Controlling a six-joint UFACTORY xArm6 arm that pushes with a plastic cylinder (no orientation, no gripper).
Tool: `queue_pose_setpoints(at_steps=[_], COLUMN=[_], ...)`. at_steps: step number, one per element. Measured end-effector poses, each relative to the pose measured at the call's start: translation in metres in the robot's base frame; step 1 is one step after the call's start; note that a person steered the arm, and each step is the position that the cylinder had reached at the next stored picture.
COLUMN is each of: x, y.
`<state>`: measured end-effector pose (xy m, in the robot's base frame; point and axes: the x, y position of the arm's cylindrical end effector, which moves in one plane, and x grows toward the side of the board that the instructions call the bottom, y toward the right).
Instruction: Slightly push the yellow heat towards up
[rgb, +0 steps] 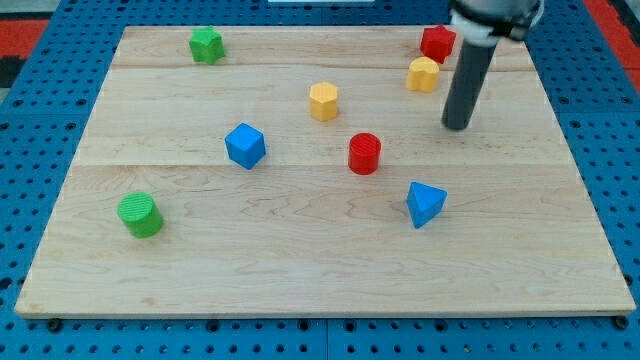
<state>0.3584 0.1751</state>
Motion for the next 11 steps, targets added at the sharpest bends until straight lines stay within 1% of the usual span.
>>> queue_pose_setpoints(at_steps=[2,3,4,5,6,8,9,10,11], x=[-0.071,-0.069,-0.039,-0.018,-0.033,-0.039,-0.018,-0.014,-0.007], y=[-0.004,-0.057,-0.029,-0.057,-0.096,-0.105,-0.102,-0.09,-0.089])
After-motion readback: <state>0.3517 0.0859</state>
